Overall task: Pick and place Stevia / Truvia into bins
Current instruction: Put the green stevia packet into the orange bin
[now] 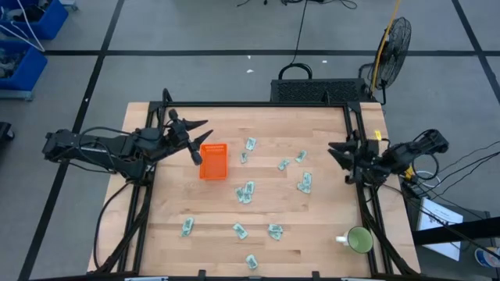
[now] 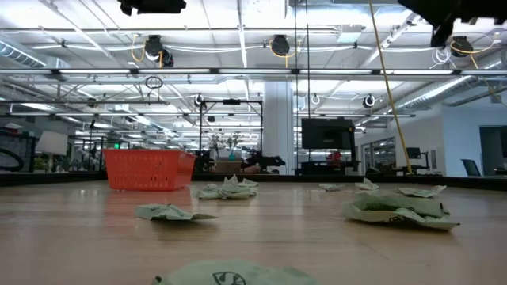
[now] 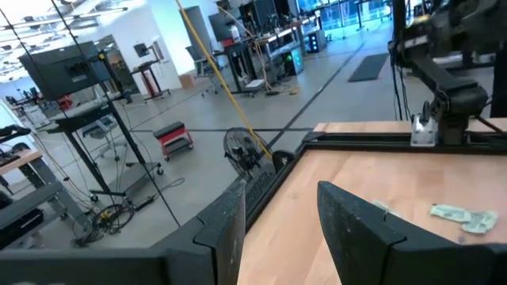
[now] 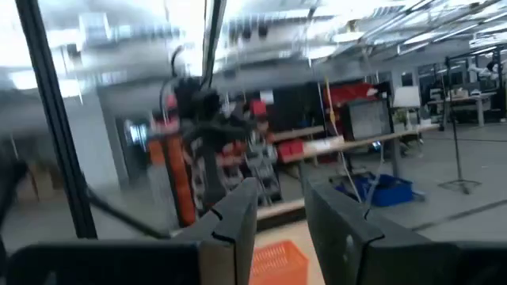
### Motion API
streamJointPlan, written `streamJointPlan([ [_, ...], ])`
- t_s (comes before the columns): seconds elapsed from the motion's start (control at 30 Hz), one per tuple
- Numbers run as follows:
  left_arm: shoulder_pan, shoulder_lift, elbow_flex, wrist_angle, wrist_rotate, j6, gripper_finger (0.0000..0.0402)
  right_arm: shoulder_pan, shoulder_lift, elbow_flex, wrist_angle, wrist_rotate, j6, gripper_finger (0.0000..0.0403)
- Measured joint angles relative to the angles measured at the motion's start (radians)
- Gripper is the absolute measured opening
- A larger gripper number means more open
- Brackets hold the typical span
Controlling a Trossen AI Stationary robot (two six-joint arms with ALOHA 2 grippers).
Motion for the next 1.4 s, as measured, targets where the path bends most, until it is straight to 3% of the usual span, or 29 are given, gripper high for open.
streamJointPlan([
  [0.2, 0.048, 0.033, 0.000, 0.107, -0.046, -0.089, 0.0166, -0.032, 0.262, 0.263, -0.227, 0.041, -0.002, 0.0102],
  [0.37, 0.126, 0.081, 0.000, 0.149, 0.032, -0.080, 0.0166, -0.071, 0.415, 0.403, -0.381, 0.049, -0.017, 0.0102],
  [0.63, 0.303, 0.209, 0.000, 0.137, 0.355, -0.174, 0.0166, -0.070, 0.499, 0.334, -0.365, 0.048, -0.098, 0.0102],
  [0.8, 0.429, 0.335, 0.070, 0.041, 0.486, -0.193, 0.0166, -0.086, 0.528, 0.275, -0.276, 0.054, -0.159, 0.0102],
  [1.03, 0.523, 0.604, 0.243, -0.133, 0.533, -0.164, 0.0166, -0.156, 0.572, 0.196, 0.162, 0.131, -0.318, 0.0102],
  [1.23, 0.539, 0.813, 0.283, -0.133, 0.535, -0.166, 0.0166, -0.188, 0.575, 0.103, 0.186, 0.129, -0.391, 0.0102],
  [1.4, 0.538, 0.911, 0.289, -0.091, 0.565, -0.199, 0.0166, -0.189, 0.575, -0.012, 0.193, 0.128, -0.391, 0.0102],
])
